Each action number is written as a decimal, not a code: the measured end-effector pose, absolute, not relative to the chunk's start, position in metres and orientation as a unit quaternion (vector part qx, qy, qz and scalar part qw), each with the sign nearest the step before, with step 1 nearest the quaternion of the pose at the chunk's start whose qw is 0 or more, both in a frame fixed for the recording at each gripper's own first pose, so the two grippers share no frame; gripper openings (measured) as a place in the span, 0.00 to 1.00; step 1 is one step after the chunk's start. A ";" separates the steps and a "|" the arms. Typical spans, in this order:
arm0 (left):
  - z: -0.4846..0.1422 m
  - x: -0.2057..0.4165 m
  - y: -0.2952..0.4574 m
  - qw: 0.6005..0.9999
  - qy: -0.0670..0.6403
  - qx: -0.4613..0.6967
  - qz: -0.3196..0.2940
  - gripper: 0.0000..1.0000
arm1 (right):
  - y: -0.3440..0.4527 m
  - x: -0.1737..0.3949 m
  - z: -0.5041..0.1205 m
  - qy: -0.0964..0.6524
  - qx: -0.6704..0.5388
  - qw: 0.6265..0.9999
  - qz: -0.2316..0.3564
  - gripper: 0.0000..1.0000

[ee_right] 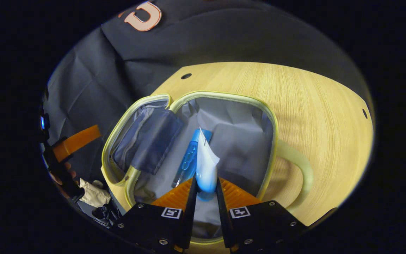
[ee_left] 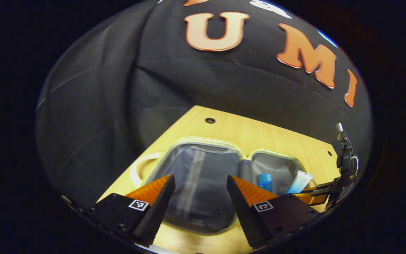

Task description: First open the suitcase, pack the skin care products into it, and then close the suitcase.

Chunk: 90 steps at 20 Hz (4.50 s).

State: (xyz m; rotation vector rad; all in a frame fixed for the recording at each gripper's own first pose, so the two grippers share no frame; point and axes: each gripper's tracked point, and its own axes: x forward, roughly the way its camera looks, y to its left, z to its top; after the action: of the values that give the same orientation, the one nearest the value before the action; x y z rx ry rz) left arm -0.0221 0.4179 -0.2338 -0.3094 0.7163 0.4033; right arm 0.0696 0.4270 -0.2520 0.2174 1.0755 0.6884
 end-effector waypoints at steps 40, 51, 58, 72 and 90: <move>-0.242 0.000 0.535 0.901 0.294 -0.312 0.074 0.07 | 0.237 0.089 -0.074 0.235 0.029 0.964 0.120 0.93; -0.098 0.021 0.447 0.951 0.233 -0.203 0.024 0.07 | 0.181 0.088 -0.063 0.184 0.023 0.977 0.104 0.95; -0.044 0.029 0.346 0.964 0.206 -0.167 -0.026 0.07 | 0.147 0.088 -0.067 0.166 0.031 0.980 0.107 0.96; -0.051 0.046 0.163 0.950 0.239 -0.172 -0.108 0.05 | 0.092 0.071 -0.095 0.173 0.056 0.975 0.126 0.96; -0.155 0.032 0.028 0.912 0.373 -0.076 -0.155 0.22 | 0.081 0.056 -0.103 0.174 0.068 0.973 0.132 0.96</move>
State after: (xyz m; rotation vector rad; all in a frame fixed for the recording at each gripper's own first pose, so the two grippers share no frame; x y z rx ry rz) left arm 0.0321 0.0279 -0.1547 -0.1561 0.7679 -0.3199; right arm 0.0560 0.0812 -0.1032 0.1378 0.3507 0.2672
